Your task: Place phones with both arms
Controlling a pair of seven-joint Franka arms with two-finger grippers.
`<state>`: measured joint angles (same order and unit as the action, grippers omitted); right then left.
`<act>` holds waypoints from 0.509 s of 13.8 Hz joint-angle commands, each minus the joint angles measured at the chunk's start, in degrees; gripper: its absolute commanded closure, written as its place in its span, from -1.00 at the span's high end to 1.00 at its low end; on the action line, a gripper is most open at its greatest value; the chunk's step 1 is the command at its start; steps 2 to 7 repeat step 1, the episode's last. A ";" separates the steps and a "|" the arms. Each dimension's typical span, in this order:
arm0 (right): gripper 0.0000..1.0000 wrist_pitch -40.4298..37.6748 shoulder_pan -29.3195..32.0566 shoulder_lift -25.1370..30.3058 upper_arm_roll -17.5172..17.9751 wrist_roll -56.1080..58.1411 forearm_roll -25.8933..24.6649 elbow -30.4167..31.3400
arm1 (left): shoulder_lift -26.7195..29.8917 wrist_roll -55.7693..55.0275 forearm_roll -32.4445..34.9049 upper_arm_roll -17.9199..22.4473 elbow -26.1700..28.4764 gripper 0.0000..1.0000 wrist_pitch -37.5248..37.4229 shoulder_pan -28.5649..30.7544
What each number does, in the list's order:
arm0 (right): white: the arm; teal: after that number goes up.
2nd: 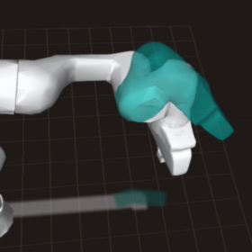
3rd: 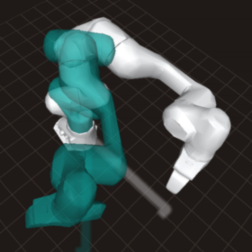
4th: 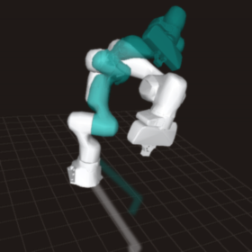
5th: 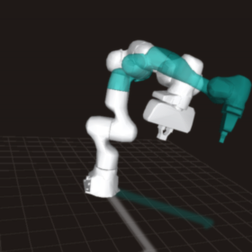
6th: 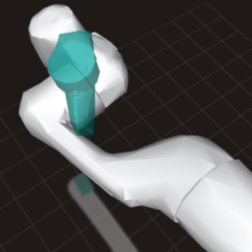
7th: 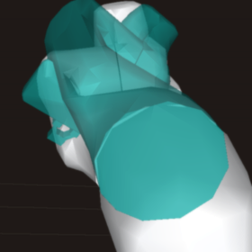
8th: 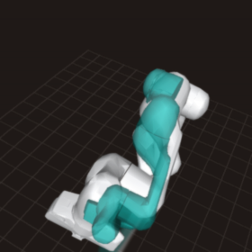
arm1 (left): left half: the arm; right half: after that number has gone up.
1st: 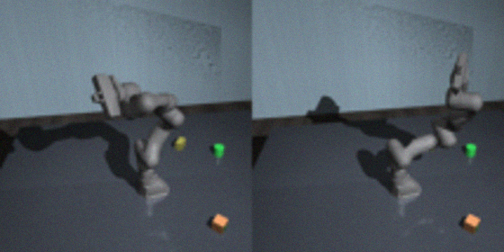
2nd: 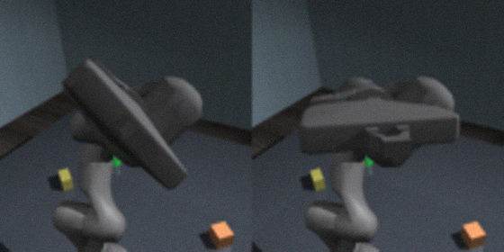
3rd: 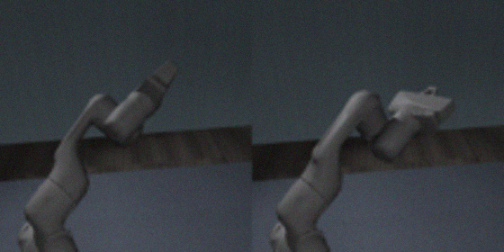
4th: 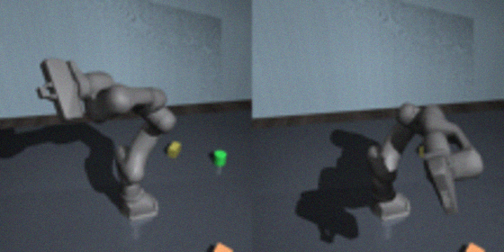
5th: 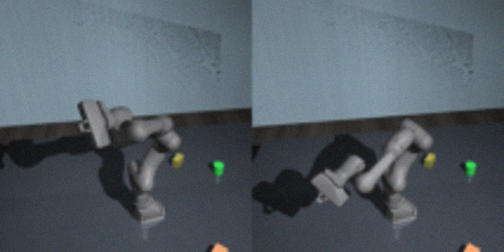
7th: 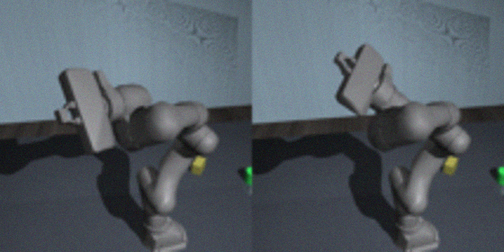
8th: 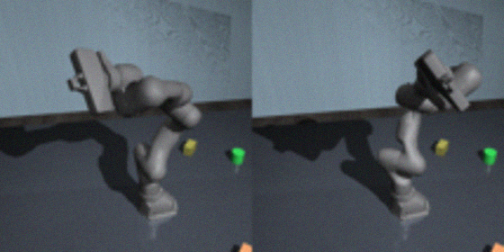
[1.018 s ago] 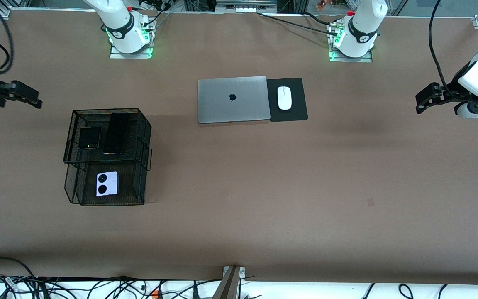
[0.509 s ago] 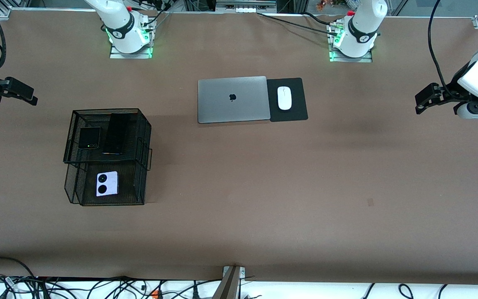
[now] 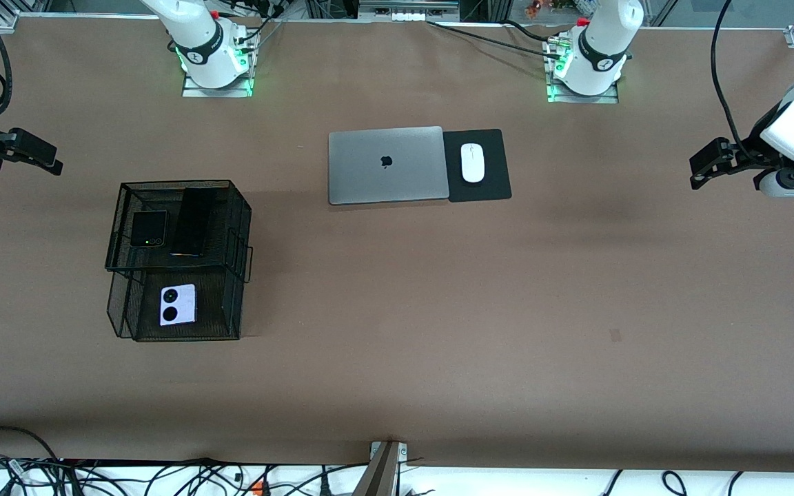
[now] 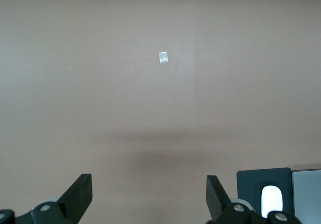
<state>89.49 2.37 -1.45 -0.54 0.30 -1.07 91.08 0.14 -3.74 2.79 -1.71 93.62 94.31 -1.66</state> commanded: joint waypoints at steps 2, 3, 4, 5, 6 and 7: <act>1.00 -0.19 1.23 0.92 1.24 -0.74 -0.60 0.85 | -1.11 -0.56 0.55 -0.23 -2.21 1.00 -1.50 -0.10; 1.00 -0.19 1.23 0.92 1.24 -0.74 -0.60 0.85 | -1.11 -0.56 0.55 -0.23 -2.21 1.00 -1.50 -0.10; 1.00 -0.19 1.23 0.92 1.24 -0.74 -0.60 0.85 | -1.11 -0.56 0.55 -0.23 -2.21 1.00 -1.50 -0.10; 1.00 -0.19 1.23 0.92 1.24 -0.74 -0.60 0.85 | -1.11 -0.56 0.55 -0.23 -2.21 1.00 -1.50 -0.10; 1.00 -0.19 1.23 0.92 1.24 -0.74 -0.60 0.85 | -1.11 -0.56 0.55 -0.23 -2.21 1.00 -1.50 -0.10; 1.00 -0.19 1.23 0.92 1.24 -0.74 -0.60 0.85 | -1.11 -0.56 0.55 -0.23 -2.21 1.00 -1.50 -0.10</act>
